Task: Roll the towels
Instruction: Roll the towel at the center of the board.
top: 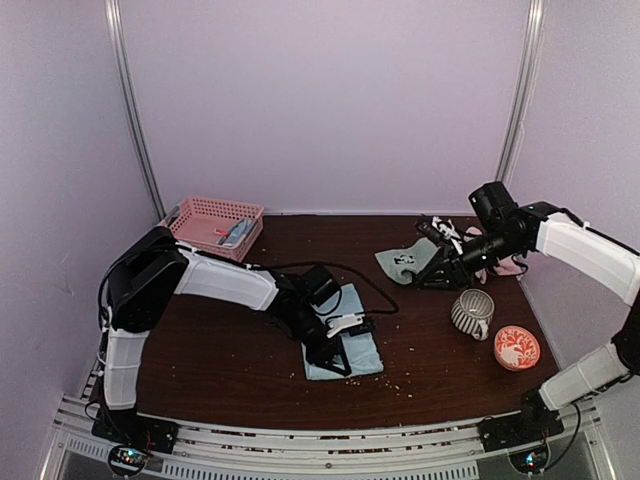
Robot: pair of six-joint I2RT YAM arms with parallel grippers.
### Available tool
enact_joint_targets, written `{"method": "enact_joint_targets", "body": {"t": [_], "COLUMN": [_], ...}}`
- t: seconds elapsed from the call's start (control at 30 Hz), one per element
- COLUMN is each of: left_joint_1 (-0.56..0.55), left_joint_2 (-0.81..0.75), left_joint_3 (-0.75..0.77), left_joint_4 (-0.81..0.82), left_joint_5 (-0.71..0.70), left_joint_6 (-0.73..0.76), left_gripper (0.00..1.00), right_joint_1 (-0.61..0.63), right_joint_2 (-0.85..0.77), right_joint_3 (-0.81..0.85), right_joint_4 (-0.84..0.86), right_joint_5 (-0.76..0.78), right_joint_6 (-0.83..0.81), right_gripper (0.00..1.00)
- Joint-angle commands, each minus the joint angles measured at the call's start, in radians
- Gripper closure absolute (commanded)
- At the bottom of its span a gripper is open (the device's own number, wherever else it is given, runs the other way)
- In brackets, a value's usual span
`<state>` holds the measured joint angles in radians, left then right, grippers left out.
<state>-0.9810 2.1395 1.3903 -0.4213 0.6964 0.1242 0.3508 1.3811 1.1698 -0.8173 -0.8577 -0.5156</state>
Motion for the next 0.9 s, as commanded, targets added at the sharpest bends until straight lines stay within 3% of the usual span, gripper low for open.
{"method": "enact_joint_targets", "body": {"t": [0.0, 0.07, 0.13, 0.33, 0.47, 0.67, 0.87], "left_joint_1": [0.035, 0.055, 0.064, 0.072, 0.077, 0.077, 0.077], "left_joint_2": [0.085, 0.098, 0.112, 0.169, 0.177, 0.171, 0.171], "left_joint_3": [-0.007, -0.027, -0.038, -0.01, -0.024, -0.032, -0.034], "left_joint_4": [-0.02, 0.045, 0.088, 0.093, 0.115, 0.127, 0.128], "left_joint_5": [0.234, 0.302, 0.355, 0.363, 0.346, 0.342, 0.335], "left_joint_6": [-0.113, -0.173, -0.213, -0.22, -0.232, -0.243, -0.24], "left_gripper": [0.99, 0.99, 0.98, 0.97, 0.95, 0.94, 0.94], "right_joint_1": [0.018, 0.056, 0.115, 0.4, 0.523, 0.632, 0.655], "right_joint_2": [-0.116, -0.17, -0.227, -0.168, -0.038, 0.143, 0.229], "right_joint_3": [-0.159, -0.223, -0.286, -0.33, -0.293, -0.275, -0.276], "right_joint_4": [0.04, 0.021, 0.063, 0.172, 0.277, 0.423, 0.483], "right_joint_5": [0.118, 0.175, 0.241, 0.432, 0.503, 0.586, 0.629], "right_joint_6": [-0.103, -0.157, -0.167, -0.16, -0.163, -0.176, -0.181], "right_gripper": [0.7, 0.78, 0.79, 0.69, 0.62, 0.61, 0.6]}}
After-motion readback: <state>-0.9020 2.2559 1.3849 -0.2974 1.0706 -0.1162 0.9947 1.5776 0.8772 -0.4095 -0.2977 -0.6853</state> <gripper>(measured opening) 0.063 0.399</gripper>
